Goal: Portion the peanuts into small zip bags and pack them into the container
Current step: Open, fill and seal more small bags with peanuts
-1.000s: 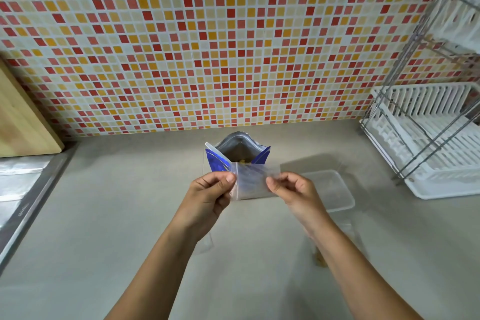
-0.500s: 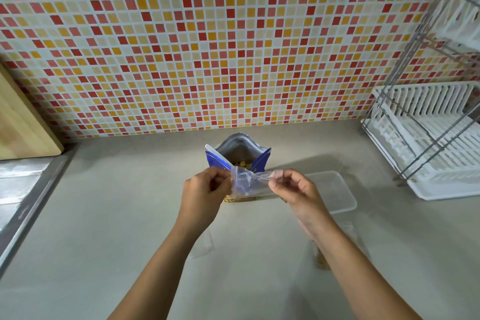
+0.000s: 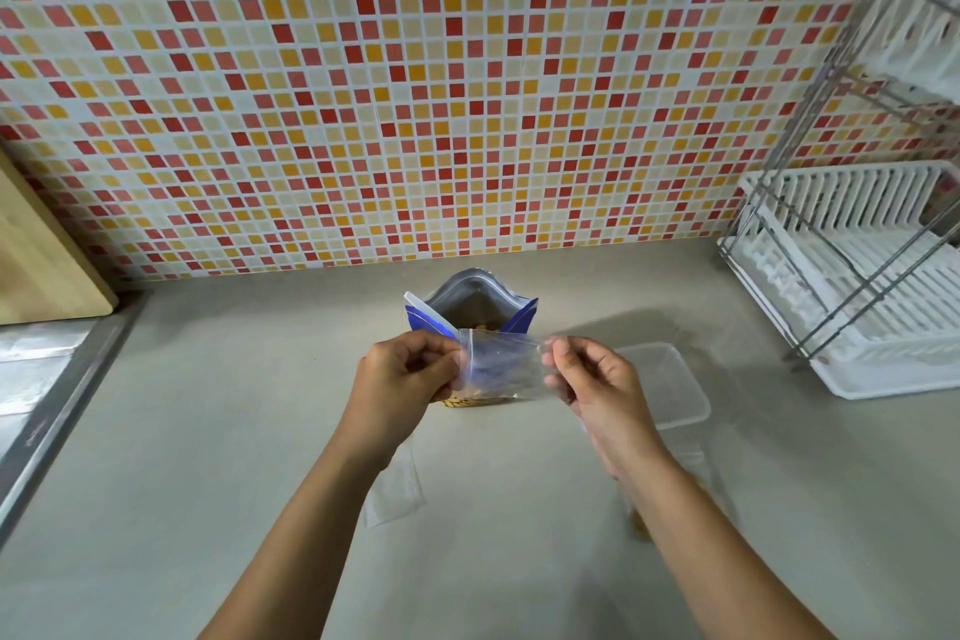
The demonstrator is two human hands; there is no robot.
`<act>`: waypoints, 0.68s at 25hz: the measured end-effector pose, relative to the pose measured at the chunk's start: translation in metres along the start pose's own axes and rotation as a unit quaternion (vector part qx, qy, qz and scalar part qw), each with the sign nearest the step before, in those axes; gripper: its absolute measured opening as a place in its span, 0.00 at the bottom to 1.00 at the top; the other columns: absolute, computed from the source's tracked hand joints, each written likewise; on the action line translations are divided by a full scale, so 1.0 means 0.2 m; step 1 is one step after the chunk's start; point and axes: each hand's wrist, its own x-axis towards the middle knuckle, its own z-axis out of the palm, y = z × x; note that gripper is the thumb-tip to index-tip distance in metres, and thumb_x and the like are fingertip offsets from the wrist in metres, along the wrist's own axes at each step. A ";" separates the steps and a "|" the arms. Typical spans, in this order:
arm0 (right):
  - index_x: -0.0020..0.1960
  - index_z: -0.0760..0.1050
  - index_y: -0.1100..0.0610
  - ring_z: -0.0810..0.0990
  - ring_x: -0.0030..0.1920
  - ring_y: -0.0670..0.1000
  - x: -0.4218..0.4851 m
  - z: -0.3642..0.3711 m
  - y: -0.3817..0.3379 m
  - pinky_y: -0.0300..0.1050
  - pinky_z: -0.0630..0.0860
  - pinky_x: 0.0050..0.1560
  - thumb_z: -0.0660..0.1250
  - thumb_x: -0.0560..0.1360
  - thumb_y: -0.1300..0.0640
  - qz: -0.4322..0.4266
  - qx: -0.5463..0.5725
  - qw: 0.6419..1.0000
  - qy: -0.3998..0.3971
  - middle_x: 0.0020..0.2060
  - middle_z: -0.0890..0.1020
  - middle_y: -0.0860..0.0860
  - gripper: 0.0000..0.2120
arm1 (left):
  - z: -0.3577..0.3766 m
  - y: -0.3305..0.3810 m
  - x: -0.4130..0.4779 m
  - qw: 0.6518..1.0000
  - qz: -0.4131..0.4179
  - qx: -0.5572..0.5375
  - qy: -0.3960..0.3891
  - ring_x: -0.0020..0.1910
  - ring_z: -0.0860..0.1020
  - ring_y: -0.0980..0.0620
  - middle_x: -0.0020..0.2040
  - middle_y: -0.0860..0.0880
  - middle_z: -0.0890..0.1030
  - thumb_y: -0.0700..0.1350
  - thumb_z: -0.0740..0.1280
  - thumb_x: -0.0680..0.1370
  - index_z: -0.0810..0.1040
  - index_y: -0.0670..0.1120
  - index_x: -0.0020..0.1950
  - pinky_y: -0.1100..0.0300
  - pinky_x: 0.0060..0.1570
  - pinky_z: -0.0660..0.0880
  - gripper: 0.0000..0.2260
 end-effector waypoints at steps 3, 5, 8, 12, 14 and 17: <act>0.48 0.80 0.54 0.80 0.38 0.39 0.01 -0.03 0.04 0.31 0.75 0.42 0.63 0.77 0.64 -0.067 -0.092 0.993 0.022 0.41 0.84 0.46 0.09 | -0.01 -0.01 0.00 1.000 -0.010 -0.009 0.010 0.32 0.78 0.51 0.32 0.45 0.81 0.35 0.68 0.74 0.82 0.42 0.40 0.67 0.34 0.77 0.05; 0.56 0.77 0.51 0.78 0.50 0.38 0.03 -0.06 0.05 0.35 0.73 0.52 0.62 0.75 0.68 -0.124 -0.191 0.970 0.084 0.53 0.81 0.49 0.16 | -0.02 -0.01 0.00 0.999 -0.020 -0.018 0.021 0.31 0.78 0.51 0.31 0.45 0.80 0.35 0.67 0.74 0.82 0.41 0.40 0.67 0.32 0.76 0.06; 0.61 0.73 0.54 0.71 0.61 0.43 0.02 -0.08 0.00 0.37 0.66 0.65 0.61 0.68 0.65 -0.294 -0.303 0.901 0.098 0.61 0.74 0.52 0.22 | -0.04 0.00 0.01 0.999 -0.025 -0.005 0.028 0.30 0.78 0.53 0.31 0.46 0.81 0.36 0.68 0.74 0.82 0.41 0.40 0.67 0.31 0.75 0.05; 0.68 0.68 0.54 0.65 0.69 0.47 -0.01 0.00 -0.06 0.45 0.59 0.71 0.69 0.67 0.42 -0.397 -0.498 0.765 -0.096 0.67 0.70 0.50 0.33 | -0.02 0.04 0.02 0.999 -0.014 0.041 -0.002 0.27 0.77 0.59 0.34 0.46 0.82 0.37 0.69 0.73 0.82 0.44 0.39 0.70 0.29 0.72 0.05; 0.70 0.65 0.52 0.64 0.70 0.46 0.01 0.04 -0.04 0.48 0.54 0.73 0.68 0.63 0.32 -0.377 -0.564 0.723 -0.127 0.68 0.70 0.47 0.42 | 0.00 0.06 0.01 0.999 -0.010 0.048 -0.020 0.26 0.77 0.60 0.35 0.45 0.83 0.37 0.69 0.74 0.82 0.43 0.40 0.73 0.27 0.70 0.05; 0.67 0.69 0.50 0.73 0.62 0.46 0.03 0.08 -0.02 0.45 0.53 0.71 0.65 0.61 0.28 -0.383 -0.553 0.733 -0.106 0.61 0.77 0.45 0.41 | 0.00 0.09 0.01 0.999 -0.008 0.034 -0.035 0.25 0.75 0.61 0.35 0.44 0.82 0.35 0.68 0.73 0.82 0.42 0.40 0.74 0.27 0.69 0.05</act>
